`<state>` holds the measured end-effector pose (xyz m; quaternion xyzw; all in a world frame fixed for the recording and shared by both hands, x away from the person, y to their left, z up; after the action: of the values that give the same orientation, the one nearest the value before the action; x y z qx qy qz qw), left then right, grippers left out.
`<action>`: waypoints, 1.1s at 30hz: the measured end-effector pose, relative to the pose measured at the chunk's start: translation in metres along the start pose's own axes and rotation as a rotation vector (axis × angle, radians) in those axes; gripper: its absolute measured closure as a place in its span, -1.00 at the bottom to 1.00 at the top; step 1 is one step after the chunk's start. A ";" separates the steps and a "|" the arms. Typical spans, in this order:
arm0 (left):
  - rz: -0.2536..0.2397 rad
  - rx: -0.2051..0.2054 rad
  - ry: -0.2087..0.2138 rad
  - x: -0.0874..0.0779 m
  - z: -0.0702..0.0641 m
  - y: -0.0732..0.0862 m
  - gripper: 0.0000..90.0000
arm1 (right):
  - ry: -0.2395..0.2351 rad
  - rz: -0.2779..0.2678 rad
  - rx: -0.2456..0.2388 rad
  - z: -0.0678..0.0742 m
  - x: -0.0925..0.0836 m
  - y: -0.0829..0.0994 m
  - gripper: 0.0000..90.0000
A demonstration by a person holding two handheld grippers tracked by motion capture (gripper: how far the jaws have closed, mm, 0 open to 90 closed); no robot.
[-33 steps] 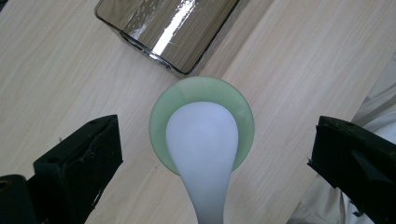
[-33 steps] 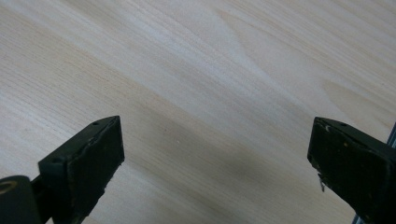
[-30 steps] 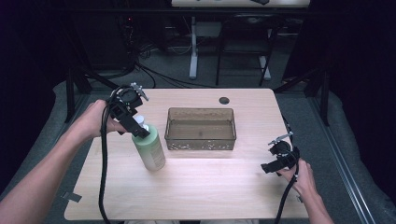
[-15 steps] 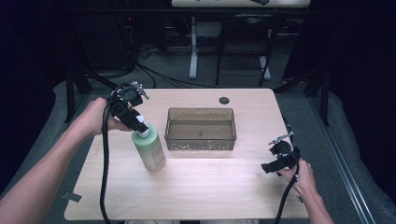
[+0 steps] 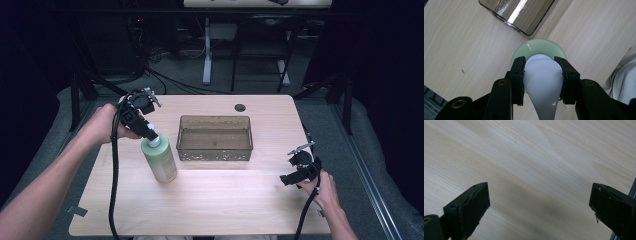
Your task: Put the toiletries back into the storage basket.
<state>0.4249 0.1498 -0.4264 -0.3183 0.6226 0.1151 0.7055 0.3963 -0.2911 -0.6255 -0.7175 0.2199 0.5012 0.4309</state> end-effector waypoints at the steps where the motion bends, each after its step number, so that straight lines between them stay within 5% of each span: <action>1: 0.003 0.004 -0.002 0.000 0.000 0.000 0.38 | -0.001 0.000 0.000 0.000 0.000 0.000 -0.95; 22: 0.036 0.046 -0.021 -0.003 -0.004 0.001 0.40 | 0.001 -0.006 0.004 -0.001 0.000 0.000 -0.95; 33: 0.052 0.065 -0.036 -0.020 -0.003 -0.005 0.40 | 0.005 -0.006 0.001 -0.001 -0.001 0.000 -0.95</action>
<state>0.4209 0.1488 -0.4061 -0.2769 0.6212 0.1188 0.7234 0.3967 -0.2918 -0.6248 -0.7191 0.2188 0.4981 0.4323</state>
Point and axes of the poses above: each handheld gripper's, and its own axes: x roughly forward along the jaws, y roughly out of its underside, z roughly to its left, the point moved 10 cm from there along x, roughly forward along the jaws, and after that the axes turned 5 degrees about -x, right-handed, at the moved point
